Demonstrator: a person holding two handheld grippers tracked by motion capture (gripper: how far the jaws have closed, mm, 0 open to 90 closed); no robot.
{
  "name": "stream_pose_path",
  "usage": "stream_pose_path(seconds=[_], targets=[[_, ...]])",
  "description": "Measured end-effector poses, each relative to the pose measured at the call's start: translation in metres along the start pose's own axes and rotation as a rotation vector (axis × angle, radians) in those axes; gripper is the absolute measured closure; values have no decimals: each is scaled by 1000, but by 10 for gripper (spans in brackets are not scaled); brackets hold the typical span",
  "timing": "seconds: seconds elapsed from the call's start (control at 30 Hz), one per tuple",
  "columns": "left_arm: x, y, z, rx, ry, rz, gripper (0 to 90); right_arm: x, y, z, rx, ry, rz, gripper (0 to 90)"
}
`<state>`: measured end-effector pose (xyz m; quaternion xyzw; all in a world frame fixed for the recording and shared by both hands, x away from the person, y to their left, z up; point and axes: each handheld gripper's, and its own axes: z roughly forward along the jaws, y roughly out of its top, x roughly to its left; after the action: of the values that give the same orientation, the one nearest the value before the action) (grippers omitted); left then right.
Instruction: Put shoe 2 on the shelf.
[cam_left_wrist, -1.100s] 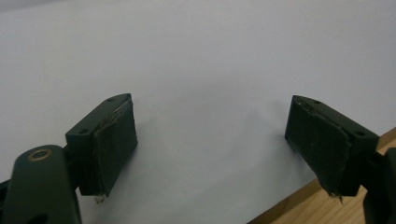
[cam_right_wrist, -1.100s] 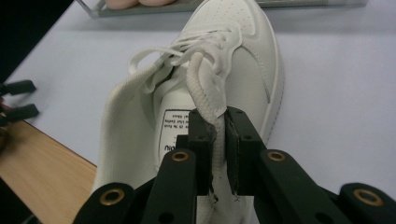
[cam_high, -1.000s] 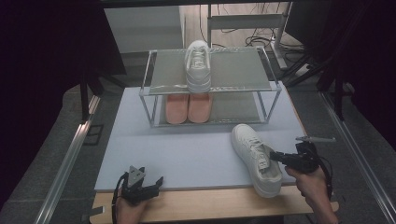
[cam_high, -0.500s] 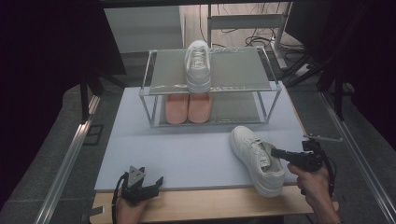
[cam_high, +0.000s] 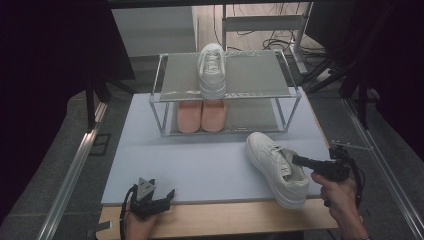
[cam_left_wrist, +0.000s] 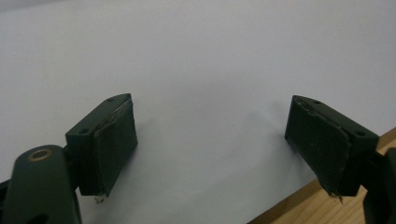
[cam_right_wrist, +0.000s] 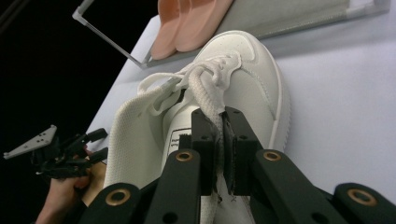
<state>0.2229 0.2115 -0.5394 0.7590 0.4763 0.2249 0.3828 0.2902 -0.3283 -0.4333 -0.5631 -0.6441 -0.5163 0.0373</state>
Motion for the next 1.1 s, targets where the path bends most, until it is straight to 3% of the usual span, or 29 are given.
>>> stream_pose_path(seconds=[0.37,1.1], targets=[[0,0,0,-1,-1,-1,163,17,16,-7,-22,43,-14,845],[0,0,0,-3,0,0,163,66,53,-16,-42,142,-19,845]])
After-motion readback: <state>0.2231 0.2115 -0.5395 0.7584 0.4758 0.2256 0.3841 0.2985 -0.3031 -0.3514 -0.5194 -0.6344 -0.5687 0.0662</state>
